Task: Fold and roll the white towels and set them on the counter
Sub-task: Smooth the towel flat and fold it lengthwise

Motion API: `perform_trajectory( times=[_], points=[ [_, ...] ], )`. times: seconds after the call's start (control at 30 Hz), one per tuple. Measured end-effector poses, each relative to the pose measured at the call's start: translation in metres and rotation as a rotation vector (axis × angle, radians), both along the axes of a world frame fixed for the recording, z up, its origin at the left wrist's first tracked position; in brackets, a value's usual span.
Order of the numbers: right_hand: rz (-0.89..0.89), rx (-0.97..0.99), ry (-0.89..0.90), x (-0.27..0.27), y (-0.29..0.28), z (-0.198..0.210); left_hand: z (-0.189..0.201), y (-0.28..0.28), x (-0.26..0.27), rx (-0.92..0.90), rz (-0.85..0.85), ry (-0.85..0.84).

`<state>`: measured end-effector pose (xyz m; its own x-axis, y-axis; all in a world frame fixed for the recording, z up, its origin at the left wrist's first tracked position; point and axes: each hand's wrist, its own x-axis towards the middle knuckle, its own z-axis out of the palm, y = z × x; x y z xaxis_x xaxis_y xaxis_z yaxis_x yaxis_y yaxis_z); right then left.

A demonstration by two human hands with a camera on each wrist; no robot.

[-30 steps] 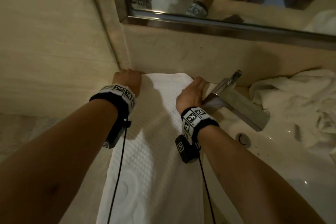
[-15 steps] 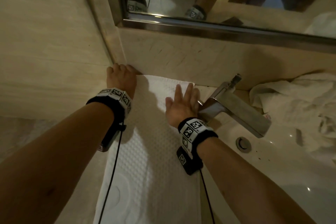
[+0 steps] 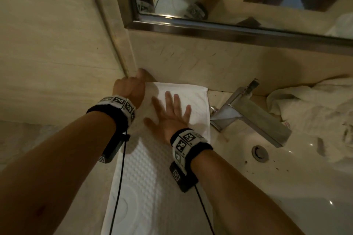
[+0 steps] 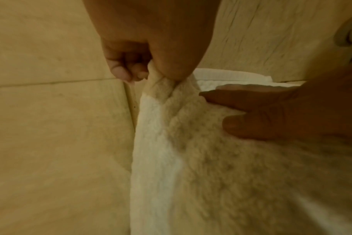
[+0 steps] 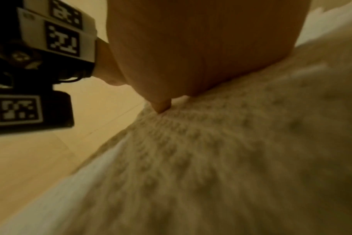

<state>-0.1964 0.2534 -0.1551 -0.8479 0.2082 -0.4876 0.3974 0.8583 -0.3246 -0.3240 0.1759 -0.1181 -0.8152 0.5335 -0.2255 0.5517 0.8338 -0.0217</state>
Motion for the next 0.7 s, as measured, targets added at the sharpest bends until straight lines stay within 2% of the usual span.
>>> perform_trajectory(
  times=[0.1,0.2,0.37,0.5,0.6,0.7],
  points=[
    [-0.013,0.011,0.0,0.001,0.001,-0.001,0.01,0.002,0.003,0.038,0.06,-0.034],
    [-0.048,0.034,0.005,-0.001,-0.002,0.001,0.021,-0.001,0.004,0.054,0.154,-0.16],
    [-0.089,0.061,-0.064,-0.009,-0.006,0.01,0.029,-0.006,0.007,-0.122,0.054,-0.357],
    [-0.061,0.034,-0.118,-0.014,-0.003,0.021,0.036,-0.003,0.003,-0.332,0.057,-0.456],
    [-0.079,0.044,-0.146,-0.016,-0.003,0.029,0.021,0.0,-0.004,-0.42,0.056,-0.535],
    [-0.103,0.023,-0.18,-0.02,-0.005,0.036,0.021,-0.002,-0.003,-0.416,0.032,-0.462]
  ],
)
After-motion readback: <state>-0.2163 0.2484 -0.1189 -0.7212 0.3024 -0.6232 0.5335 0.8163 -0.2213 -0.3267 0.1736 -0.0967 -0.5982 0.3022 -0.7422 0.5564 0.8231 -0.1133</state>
